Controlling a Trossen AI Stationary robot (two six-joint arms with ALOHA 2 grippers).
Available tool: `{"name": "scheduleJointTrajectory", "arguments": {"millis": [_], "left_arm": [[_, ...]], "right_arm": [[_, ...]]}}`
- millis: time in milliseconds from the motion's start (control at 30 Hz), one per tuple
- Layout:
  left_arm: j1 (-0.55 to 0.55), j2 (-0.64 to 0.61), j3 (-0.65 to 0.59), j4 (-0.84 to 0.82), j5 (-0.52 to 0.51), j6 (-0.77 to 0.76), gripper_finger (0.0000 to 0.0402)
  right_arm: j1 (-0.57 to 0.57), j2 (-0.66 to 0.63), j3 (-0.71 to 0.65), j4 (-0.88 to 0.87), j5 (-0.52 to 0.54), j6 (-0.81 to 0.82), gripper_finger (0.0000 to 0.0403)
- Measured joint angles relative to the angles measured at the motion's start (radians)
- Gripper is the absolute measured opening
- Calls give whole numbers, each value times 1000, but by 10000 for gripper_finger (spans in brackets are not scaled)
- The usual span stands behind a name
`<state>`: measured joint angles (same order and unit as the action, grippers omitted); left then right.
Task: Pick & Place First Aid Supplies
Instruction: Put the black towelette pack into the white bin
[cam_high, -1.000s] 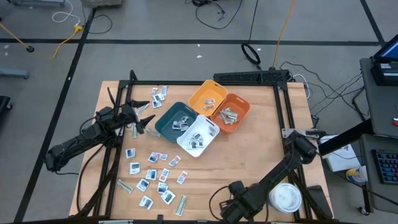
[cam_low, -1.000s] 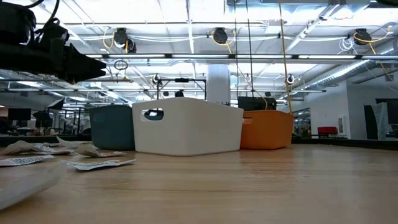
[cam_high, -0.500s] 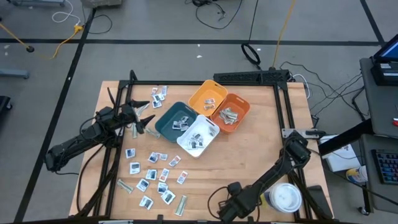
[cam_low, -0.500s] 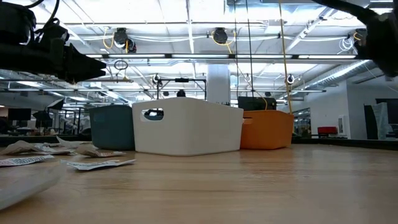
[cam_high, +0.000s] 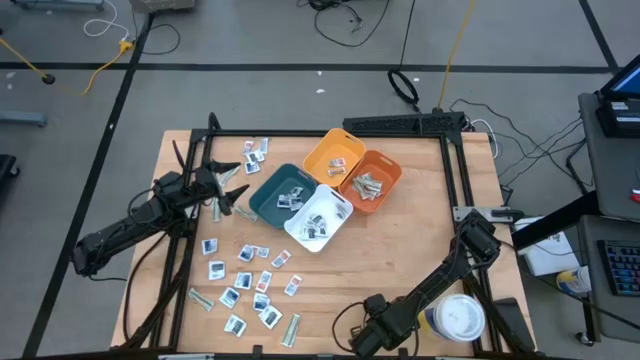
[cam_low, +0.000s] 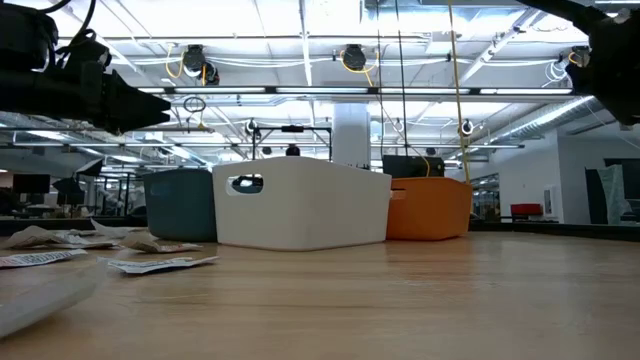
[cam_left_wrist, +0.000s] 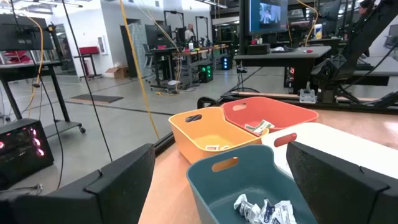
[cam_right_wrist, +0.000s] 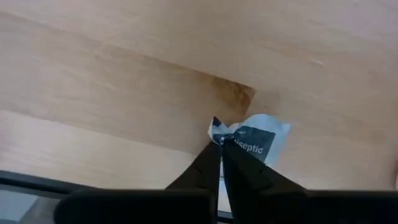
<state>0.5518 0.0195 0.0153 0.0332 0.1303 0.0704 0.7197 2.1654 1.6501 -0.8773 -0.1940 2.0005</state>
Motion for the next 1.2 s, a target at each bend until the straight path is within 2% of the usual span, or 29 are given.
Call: {"name": "scheduleJointTrajectory", "arguments": {"millis": [100,233,833,1200], "left_arm": [[0,0,0,0,0,0,367],[0,0,0,0,0,0,367],[0,0,0,0,0,0,367],[0,0,0,0,0,0,367]], "right_arm": [[-9,0,12,-35,6,-46,10],[-35,-17,47,-108,23,-183,3],[-194,-257,62,-340,8,-849,1],[-385,-302,63,-391,5,-1080,0]]}}
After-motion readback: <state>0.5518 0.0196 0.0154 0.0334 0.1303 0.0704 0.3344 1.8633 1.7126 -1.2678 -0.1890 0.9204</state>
